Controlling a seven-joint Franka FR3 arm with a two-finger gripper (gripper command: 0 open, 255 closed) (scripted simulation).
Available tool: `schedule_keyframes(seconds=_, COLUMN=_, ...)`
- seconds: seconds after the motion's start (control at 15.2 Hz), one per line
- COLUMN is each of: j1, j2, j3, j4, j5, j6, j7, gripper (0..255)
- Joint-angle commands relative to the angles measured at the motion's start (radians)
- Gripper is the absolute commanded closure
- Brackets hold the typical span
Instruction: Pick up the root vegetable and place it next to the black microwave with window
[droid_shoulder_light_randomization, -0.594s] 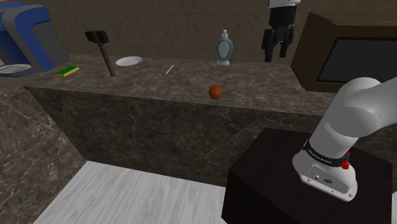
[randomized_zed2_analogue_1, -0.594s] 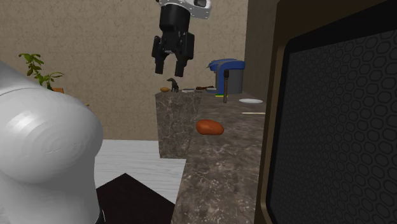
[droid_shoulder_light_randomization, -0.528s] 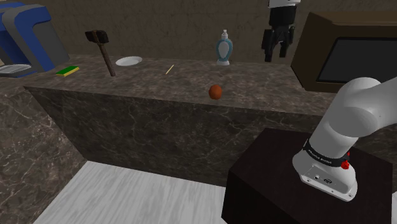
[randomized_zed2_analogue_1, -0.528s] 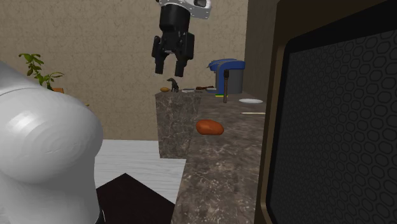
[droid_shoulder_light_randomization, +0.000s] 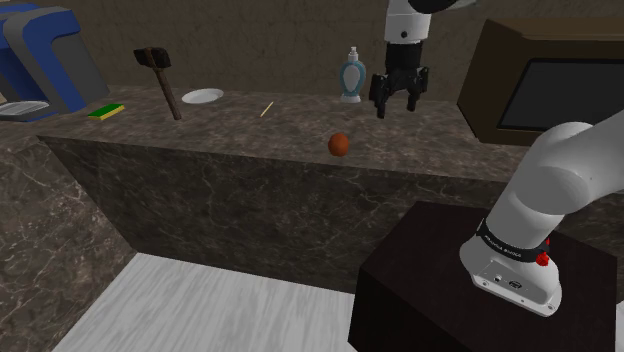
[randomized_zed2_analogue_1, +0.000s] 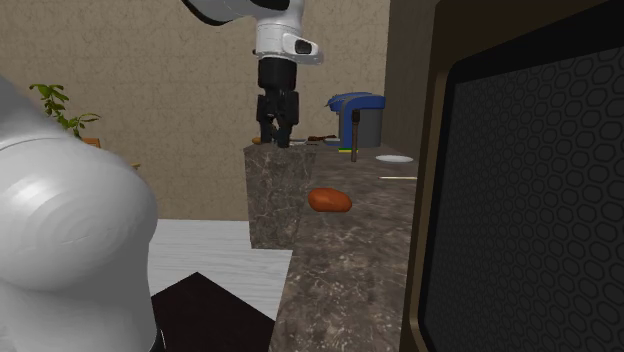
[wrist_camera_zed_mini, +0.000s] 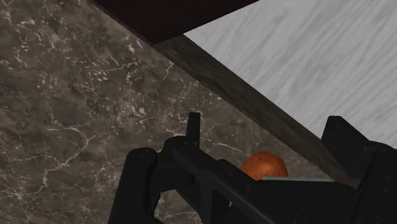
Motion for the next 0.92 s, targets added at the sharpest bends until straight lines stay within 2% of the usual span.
schedule_keyframes(seconds=0.0, j1=-0.013, j2=0.049, j3=0.043, j4=-0.003, j5=0.007, j6=0.075, j7=0.092, gripper=0)
schedule_keyframes(seconds=0.26, j1=-0.048, j2=0.180, j3=0.122, j4=0.018, j5=-0.009, j6=0.216, j7=0.269, gripper=0)
schedule_keyframes(seconds=0.46, j1=-0.082, j2=0.290, j3=0.175, j4=0.053, j5=-0.045, j6=0.309, j7=0.410, gripper=0)
schedule_keyframes(seconds=0.86, j1=-0.146, j2=0.530, j3=0.248, j4=0.169, j5=-0.190, j6=0.441, j7=0.721, gripper=0)
